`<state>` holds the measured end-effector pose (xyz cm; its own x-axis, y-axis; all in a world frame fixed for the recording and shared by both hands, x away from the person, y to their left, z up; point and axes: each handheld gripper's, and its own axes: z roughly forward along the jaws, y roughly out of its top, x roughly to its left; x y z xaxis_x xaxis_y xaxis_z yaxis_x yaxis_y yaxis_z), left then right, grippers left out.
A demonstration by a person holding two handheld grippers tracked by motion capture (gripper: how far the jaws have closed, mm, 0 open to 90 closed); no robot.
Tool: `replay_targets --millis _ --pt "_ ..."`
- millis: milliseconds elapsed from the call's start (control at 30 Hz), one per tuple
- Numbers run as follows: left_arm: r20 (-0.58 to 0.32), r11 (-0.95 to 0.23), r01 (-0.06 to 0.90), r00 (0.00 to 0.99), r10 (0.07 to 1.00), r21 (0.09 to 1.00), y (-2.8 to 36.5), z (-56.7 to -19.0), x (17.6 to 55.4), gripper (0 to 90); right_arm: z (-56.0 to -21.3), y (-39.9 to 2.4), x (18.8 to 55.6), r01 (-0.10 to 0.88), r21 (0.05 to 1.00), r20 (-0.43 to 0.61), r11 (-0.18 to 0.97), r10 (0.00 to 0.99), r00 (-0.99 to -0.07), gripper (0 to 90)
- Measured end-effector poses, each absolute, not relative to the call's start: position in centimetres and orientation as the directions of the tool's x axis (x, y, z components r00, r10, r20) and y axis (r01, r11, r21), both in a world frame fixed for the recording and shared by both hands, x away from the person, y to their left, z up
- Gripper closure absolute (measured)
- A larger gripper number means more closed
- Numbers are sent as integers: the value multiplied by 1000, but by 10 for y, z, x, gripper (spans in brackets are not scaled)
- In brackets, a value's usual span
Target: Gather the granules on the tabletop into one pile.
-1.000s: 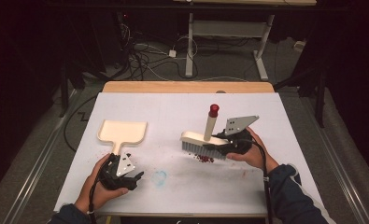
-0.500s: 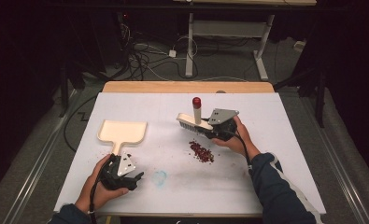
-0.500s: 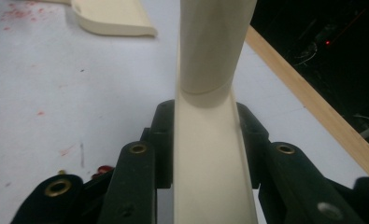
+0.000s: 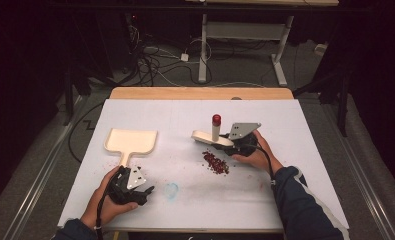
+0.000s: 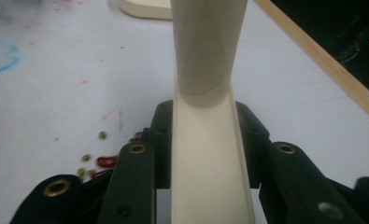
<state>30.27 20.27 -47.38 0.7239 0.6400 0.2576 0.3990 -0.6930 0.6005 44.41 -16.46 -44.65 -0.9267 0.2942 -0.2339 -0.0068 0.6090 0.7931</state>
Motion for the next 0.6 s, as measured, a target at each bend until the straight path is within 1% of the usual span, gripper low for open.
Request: replay_targets --millis 100,400,533,600 --pt "258 -692 398 723 641 602 203 -473 303 226 -447 -174 430 -34 801 -228 598 253 -940 671" --pt "261 -689 387 724 639 612 203 -471 301 226 -443 -185 408 -81 777 -255 625 195 -947 671" --pt "265 -687 381 722 639 618 204 -470 300 226 -440 -188 404 -79 775 -264 627 208 -942 673" --pt "269 -689 379 721 639 618 204 -470 300 226 -437 -189 404 -85 775 -288 626 230 -929 675"
